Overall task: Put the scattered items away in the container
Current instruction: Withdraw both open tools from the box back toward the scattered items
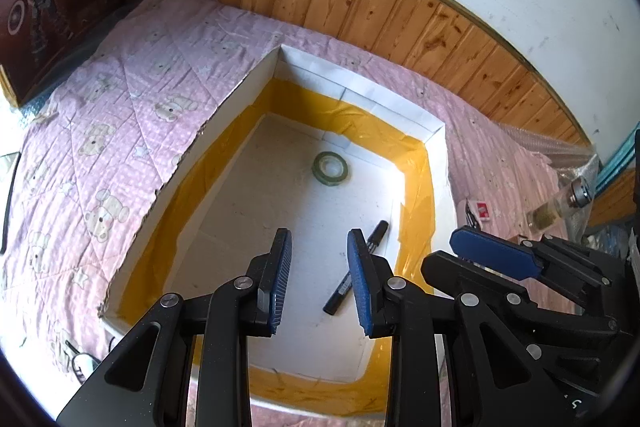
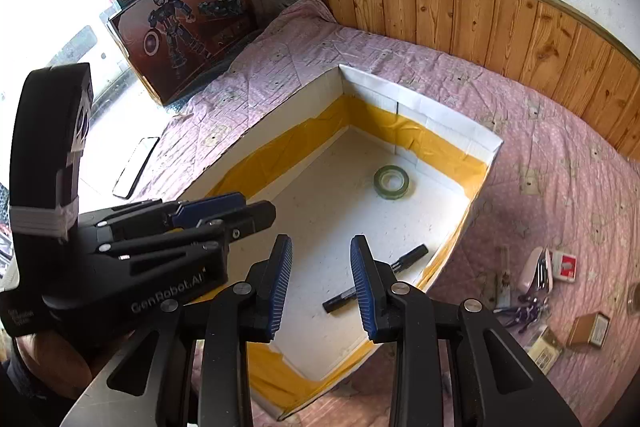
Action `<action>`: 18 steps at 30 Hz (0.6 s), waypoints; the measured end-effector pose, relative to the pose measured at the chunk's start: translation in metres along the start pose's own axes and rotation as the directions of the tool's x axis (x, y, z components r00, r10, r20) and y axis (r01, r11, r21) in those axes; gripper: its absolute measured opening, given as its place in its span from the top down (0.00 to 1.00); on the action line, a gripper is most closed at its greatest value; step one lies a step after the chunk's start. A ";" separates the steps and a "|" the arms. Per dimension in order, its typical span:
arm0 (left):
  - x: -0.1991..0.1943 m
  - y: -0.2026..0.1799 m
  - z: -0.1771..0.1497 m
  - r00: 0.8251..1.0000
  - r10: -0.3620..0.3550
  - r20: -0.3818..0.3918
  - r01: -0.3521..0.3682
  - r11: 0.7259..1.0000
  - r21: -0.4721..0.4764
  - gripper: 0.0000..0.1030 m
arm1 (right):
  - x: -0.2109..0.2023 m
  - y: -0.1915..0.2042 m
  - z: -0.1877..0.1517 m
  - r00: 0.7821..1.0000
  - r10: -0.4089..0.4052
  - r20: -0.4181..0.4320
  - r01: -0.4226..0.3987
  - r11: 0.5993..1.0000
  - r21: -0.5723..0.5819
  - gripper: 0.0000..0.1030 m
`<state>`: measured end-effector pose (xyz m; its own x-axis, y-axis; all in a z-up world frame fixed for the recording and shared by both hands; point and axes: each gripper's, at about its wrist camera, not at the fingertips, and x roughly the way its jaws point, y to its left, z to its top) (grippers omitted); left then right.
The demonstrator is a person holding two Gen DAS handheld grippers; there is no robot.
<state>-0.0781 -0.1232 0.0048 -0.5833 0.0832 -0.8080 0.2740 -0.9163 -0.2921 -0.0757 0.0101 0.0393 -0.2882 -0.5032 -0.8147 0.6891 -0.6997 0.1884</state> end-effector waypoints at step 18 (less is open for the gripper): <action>-0.063 -0.060 -0.081 0.980 -0.174 0.097 0.158 0.976 0.151 0.70 | -0.087 -0.016 -0.081 0.968 0.092 0.233 -0.118 0.988 0.100 0.69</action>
<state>0.0045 -0.0412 0.0320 -0.6932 0.2030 -0.6916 0.0596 -0.9401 -0.3357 -0.0084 0.1060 0.0625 -0.3704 -0.6696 -0.6438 0.6483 -0.6827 0.3370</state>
